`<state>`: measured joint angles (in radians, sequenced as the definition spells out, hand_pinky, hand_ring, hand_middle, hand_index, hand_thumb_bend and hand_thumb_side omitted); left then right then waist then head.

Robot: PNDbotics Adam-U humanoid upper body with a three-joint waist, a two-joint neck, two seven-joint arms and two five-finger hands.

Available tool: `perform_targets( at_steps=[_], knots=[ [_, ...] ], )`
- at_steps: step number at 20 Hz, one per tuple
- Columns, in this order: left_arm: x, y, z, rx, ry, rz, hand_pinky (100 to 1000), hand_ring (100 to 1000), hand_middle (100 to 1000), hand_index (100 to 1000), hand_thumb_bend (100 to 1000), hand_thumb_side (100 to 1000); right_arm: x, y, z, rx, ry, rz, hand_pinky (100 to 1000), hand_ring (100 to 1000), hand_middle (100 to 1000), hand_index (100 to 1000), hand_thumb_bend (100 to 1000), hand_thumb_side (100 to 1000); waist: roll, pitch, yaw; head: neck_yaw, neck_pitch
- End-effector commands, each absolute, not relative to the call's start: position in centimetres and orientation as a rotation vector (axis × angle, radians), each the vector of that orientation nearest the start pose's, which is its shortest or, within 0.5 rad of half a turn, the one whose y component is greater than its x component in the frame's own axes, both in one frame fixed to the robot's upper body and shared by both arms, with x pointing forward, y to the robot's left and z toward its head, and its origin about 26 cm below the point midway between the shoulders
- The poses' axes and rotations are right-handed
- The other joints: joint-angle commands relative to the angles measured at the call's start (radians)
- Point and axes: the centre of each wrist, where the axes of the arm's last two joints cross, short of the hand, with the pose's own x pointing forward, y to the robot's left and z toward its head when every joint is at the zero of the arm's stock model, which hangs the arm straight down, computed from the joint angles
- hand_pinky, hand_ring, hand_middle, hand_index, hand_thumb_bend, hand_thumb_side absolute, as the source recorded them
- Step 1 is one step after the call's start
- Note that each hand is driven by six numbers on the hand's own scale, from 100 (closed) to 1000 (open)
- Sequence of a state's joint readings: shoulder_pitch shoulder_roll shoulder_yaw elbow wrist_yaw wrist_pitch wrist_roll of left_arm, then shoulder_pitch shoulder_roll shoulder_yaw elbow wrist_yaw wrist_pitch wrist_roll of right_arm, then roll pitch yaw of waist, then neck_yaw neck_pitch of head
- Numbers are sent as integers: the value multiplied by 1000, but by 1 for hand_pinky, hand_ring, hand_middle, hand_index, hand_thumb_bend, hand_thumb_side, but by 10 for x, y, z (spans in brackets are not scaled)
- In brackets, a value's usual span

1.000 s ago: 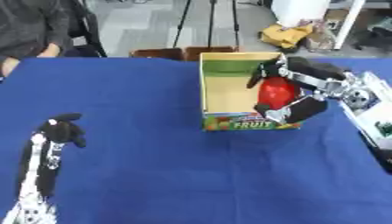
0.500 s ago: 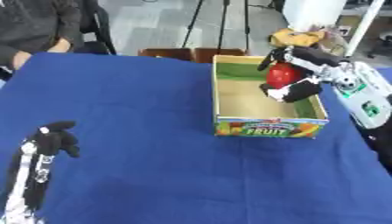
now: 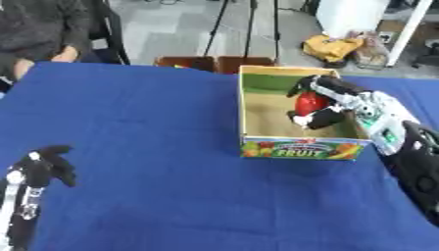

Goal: Pick up objects on the table and place them in the box.

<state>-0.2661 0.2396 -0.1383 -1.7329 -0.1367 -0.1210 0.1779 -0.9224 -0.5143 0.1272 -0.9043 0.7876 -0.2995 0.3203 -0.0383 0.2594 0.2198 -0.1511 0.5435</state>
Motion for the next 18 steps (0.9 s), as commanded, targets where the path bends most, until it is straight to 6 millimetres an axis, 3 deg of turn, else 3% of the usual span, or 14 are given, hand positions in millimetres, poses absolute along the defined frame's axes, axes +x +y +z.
perform_targets(
  at_steps=[1, 5, 12, 18],
  knots=[
    [326, 227, 122, 225, -2158, -321, 527, 372, 438, 708, 713, 941, 477, -320, 209, -894, -1533, 1441, 391, 727, 808, 848, 100, 249, 5, -16, 3, -18, -15],
    [326, 227, 121, 222, -2156, -321, 527, 372, 438, 708, 714, 940, 476, -315, 212, -914, -1578, 1459, 570, 806, 839, 865, 100, 470, 8, -17, 0, -24, -16],
    [326, 227, 120, 222, -2153, -322, 528, 371, 437, 707, 715, 940, 474, -307, 219, -981, -1668, 1428, 737, 874, 864, 878, 161, 650, 9, -19, -3, -29, -17],
    [326, 228, 120, 224, -2152, -318, 528, 371, 437, 707, 716, 940, 472, -302, 221, -1030, -1711, 1412, 726, 859, 862, 879, 100, 573, 8, -20, -10, -27, -18]
  ],
)
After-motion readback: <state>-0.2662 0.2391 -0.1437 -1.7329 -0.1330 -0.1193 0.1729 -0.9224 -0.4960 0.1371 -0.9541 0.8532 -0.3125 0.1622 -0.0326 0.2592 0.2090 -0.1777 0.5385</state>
